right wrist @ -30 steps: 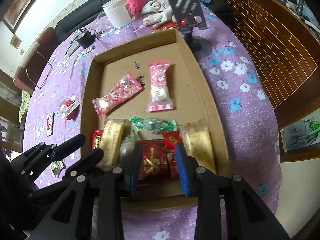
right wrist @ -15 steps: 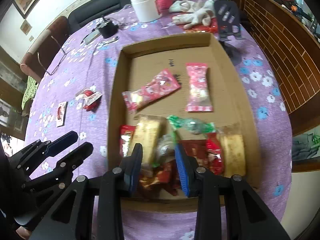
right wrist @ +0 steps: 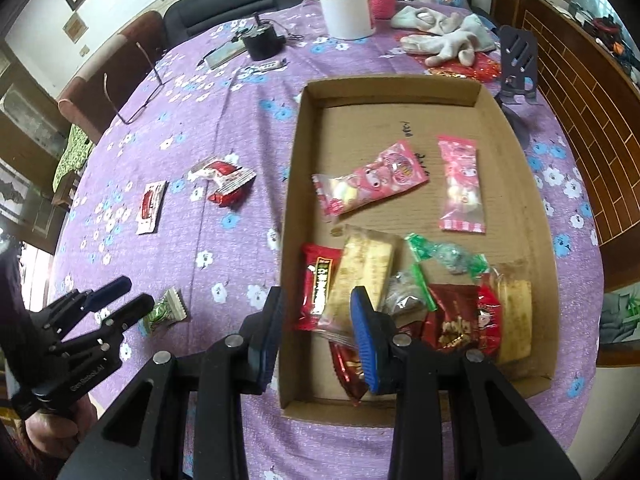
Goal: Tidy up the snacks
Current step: 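Grasp the green-wrapped candy on the cloth with the left gripper, then grasp white red-centred packet with right gripper while left holds green candy, then carry green candy into tray with left gripper while right carries white packet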
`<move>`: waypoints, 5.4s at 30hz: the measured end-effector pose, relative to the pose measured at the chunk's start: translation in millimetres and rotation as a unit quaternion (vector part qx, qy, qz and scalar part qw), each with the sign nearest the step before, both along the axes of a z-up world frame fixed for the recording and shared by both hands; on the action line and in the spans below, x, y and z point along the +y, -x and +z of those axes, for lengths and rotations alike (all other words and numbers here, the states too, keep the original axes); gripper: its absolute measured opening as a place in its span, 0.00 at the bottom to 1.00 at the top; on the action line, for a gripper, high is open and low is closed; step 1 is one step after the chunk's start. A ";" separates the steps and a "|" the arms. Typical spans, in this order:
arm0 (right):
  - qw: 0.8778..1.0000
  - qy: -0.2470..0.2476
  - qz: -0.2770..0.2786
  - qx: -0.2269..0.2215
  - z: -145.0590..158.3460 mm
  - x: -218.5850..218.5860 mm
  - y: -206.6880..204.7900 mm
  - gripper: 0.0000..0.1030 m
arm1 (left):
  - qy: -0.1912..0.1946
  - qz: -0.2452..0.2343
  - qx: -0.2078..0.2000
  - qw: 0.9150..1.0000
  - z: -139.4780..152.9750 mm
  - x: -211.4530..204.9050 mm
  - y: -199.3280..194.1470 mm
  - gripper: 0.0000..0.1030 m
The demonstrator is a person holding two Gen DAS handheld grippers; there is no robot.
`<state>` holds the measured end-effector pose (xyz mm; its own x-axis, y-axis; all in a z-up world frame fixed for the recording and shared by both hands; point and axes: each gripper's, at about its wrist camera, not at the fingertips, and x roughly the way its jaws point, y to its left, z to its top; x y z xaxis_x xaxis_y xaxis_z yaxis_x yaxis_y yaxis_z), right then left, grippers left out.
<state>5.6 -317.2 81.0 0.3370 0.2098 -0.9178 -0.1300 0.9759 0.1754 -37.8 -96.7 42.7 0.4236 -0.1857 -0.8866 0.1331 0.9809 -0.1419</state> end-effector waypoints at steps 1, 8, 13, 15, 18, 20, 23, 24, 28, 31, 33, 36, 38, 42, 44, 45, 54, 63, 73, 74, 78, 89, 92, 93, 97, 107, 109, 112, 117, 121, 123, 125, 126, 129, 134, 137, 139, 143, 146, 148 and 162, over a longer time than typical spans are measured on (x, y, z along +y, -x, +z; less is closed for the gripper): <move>1.000 0.001 0.001 0.000 0.0 0.6 0.5 0.32 | 0.003 -0.006 0.005 1.000 -4.5 0.6 2.7 0.47; 1.000 0.006 0.002 0.000 -0.1 4.4 3.1 0.32 | 0.001 -0.038 0.014 0.999 -21.0 -9.6 9.1 0.58; 1.000 0.008 0.003 0.000 -0.7 5.6 4.5 0.32 | -0.030 -0.047 0.001 0.998 -26.4 -17.9 8.1 0.45; 1.000 0.008 0.004 0.001 -1.1 6.4 4.8 0.32 | -0.037 -0.037 -0.006 0.999 -26.8 -16.6 5.1 0.33; 1.000 0.005 0.010 0.001 -1.2 11.5 5.4 0.32 | -0.038 -0.008 -0.010 0.999 -26.6 -7.7 -0.7 0.21; 1.000 0.005 0.022 -0.002 0.0 18.9 4.8 0.32 | -0.038 0.020 -0.009 0.999 -26.3 3.7 -1.8 0.21; 0.999 -0.001 0.048 -0.005 2.7 33.0 2.1 0.32 | -0.041 0.044 -0.006 0.998 -26.2 19.1 -0.5 0.21; 0.998 -0.004 0.059 -0.008 4.6 38.9 -0.8 0.32 | -0.044 0.049 -0.005 0.998 -26.3 23.4 0.6 0.21; 0.994 -0.027 0.104 0.001 7.3 62.1 -20.4 0.32 | -0.044 0.068 -0.001 0.997 -26.4 41.2 5.4 0.21; 0.990 -0.026 0.138 -0.001 8.9 82.6 -43.6 0.32 | -0.044 0.071 0.001 0.997 -26.6 47.5 6.6 0.22; 0.987 -0.013 0.162 -0.001 6.4 97.0 -62.9 0.32 | -0.043 0.068 0.003 0.997 -26.5 48.2 7.1 0.22; 0.980 -0.001 0.198 0.018 -5.2 115.2 -91.5 0.32 | -0.045 0.064 0.004 0.997 -26.5 47.6 6.9 0.22; 0.976 0.010 0.214 0.028 -13.7 125.7 -108.7 0.32 | -0.048 0.060 0.006 0.997 -26.4 47.1 6.2 0.22; 0.971 0.025 0.235 0.041 -31.3 139.9 -131.8 0.32 | -0.046 0.058 0.009 0.997 -26.7 46.8 4.5 0.22; 0.969 0.033 0.239 0.051 -42.0 144.1 -140.5 0.31 | -0.048 0.058 0.008 0.997 -26.7 46.7 4.6 0.22; 0.969 0.037 0.239 0.052 -46.3 145.6 -144.0 0.32 | -0.049 0.058 0.008 0.997 -26.8 46.3 4.8 0.22; 0.968 0.064 0.237 0.049 -59.8 155.1 -143.3 0.24 | -0.053 0.060 -0.001 0.997 -26.9 44.8 7.0 0.22; 0.974 0.035 0.224 0.003 -19.3 157.1 -80.6 0.19 | -0.054 0.067 -0.008 0.996 -26.4 44.5 7.0 0.22; 0.978 0.051 0.186 0.080 -59.3 149.0 1.2 0.26 | -0.051 0.067 -0.007 0.996 -26.1 46.2 6.3 0.22; 0.978 0.039 0.187 0.079 -57.0 149.3 3.0 0.30 | -0.050 0.067 -0.006 0.996 -26.0 46.6 6.3 0.22; 0.977 0.004 0.203 0.071 -43.8 145.9 7.2 0.37 | -0.047 0.062 -0.005 0.997 -26.0 48.5 5.1 0.22; 0.952 0.064 0.297 0.019 -57.5 162.1 21.7 0.38 | -0.050 0.044 -0.008 0.998 -26.2 47.1 5.5 0.22; 0.953 0.057 0.294 0.032 -66.8 160.8 13.6 0.38 | -0.053 0.040 -0.010 0.998 -26.6 46.7 6.1 0.22; 0.956 0.055 0.287 0.030 -67.2 158.5 13.0 0.34 | -0.053 0.038 -0.011 0.998 -26.6 46.5 6.7 0.22; 0.965 0.042 0.255 0.037 -67.8 157.4 15.5 0.23 | -0.056 0.035 -0.018 0.998 -26.3 45.2 9.1 0.22; 0.982 0.008 0.187 0.033 -54.0 144.9 24.6 0.21 | -0.065 0.029 -0.027 0.997 -25.3 45.8 5.0 0.22; 0.983 0.006 0.179 0.029 -51.1 141.4 23.0 0.21 | -0.065 0.028 -0.027 0.997 -25.3 46.9 3.9 0.22; 0.985 0.003 0.169 0.029 -48.7 136.4 22.6 0.21 | -0.070 0.026 -0.031 0.997 -24.5 47.9 3.1 0.22; 0.987 0.002 0.160 0.028 -46.9 133.9 25.6 0.21 | -0.075 0.024 -0.035 0.996 -23.4 49.8 3.1 0.22; 0.987 0.001 0.156 0.028 -47.3 135.5 24.9 0.21 | -0.079 0.022 -0.037 0.996 -23.6 50.9 2.7 0.22; 0.988 0.001 0.154 0.030 -48.0 136.7 23.9 0.21 | -0.081 0.021 -0.038 0.996 -24.0 50.7 2.9 0.22; 0.988 0.000 0.152 0.030 -47.8 136.5 23.2 0.21 | -0.081 0.020 -0.037 0.996 -24.5 50.9 2.2 0.22; 0.988 0.001 0.151 0.030 -47.7 136.4 22.8 0.21 | -0.080 0.020 -0.037 0.996 -24.5 51.4 1.8 0.22; 0.989 -0.001 0.147 0.030 -46.6 134.5 22.4 0.21 | -0.078 0.020 -0.037 0.996 -24.5 52.3 0.7 0.22; 0.990 -0.003 0.137 0.029 -45.1 128.9 22.7 0.21 | -0.076 0.017 -0.039 0.996 -23.5 51.4 0.7 0.22; 0.991 -0.005 0.131 0.028 -43.0 124.4 23.5 0.21 | -0.076 0.014 -0.041 0.996 -22.3 49.1 0.9 0.21; 0.992 -0.006 0.127 0.027 -41.6 120.9 23.8 0.21 | -0.077 0.013 -0.042 0.996 -21.5 47.8 1.3 0.22; 0.992 -0.011 0.122 0.025 -38.1 114.0 24.3 0.21 | -0.077 0.013 -0.044 0.996 -19.5 43.5 1.7 0.22; 0.992 -0.015 0.123 0.021 -34.8 109.7 22.1 0.21 | -0.079 0.020 -0.045 0.996 -16.4 41.1 2.4 0.22; 0.992 -0.017 0.127 0.017 -31.6 107.2 20.1 0.21 | -0.076 0.030 -0.045 0.996 -13.2 41.3 2.3 0.22; 0.993 -0.048 0.109 -0.009 -8.0 50.4 10.6 0.21 | -0.065 0.049 -0.063 0.995 19.5 9.9 -2.6 0.22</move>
<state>-5.1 -266.8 73.0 0.2910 0.3657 -0.8841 -0.3398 0.9033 0.2618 -35.2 -86.8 62.2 0.5436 -0.0258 -0.8390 0.0447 0.9990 -0.0018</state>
